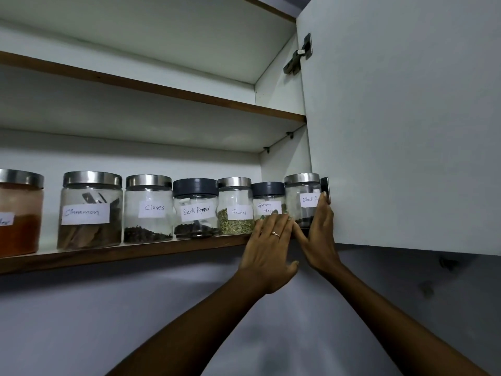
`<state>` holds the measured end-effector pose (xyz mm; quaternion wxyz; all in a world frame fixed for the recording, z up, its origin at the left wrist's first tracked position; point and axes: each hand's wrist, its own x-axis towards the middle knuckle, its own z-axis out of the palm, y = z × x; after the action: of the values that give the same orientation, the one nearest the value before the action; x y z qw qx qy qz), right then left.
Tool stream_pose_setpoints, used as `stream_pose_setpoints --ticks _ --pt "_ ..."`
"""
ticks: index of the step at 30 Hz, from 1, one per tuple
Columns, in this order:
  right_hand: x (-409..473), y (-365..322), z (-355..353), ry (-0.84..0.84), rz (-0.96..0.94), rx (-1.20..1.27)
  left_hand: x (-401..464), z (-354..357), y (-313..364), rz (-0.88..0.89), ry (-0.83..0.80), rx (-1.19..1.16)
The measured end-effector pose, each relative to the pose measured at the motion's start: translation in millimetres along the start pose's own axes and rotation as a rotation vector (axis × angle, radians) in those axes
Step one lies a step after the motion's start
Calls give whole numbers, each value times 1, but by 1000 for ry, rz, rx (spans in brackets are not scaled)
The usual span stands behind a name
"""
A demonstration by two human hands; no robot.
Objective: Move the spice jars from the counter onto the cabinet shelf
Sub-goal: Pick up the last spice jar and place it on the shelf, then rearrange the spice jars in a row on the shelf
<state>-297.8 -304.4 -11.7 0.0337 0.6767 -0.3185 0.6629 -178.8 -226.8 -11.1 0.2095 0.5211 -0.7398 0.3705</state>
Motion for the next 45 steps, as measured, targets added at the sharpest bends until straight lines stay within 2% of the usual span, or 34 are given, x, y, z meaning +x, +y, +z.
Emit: stream_pose_setpoints --ticks 7,14,20,25,30,37,45 --pt "4 12 16 -47 150 -200 7 11 -7 -13 -50 83" --pt "9 14 30 -43 275 -227 11 18 -12 -19 -84 143" --pt "6 11 28 3 290 -211 7 15 -13 -3 -78 122" --pt "-7 -15 16 75 149 -214 -5 6 -13 -2 -18 -2" --pt "-24 -64 5 51 -66 -108 -28 -28 -15 78 185 -93" --pt "-41 -157 11 -55 -291 -27 -90 -89 -58 151 332 26" --pt "-68 -288 42 -47 -657 -35 -186 -185 -137 140 437 220"
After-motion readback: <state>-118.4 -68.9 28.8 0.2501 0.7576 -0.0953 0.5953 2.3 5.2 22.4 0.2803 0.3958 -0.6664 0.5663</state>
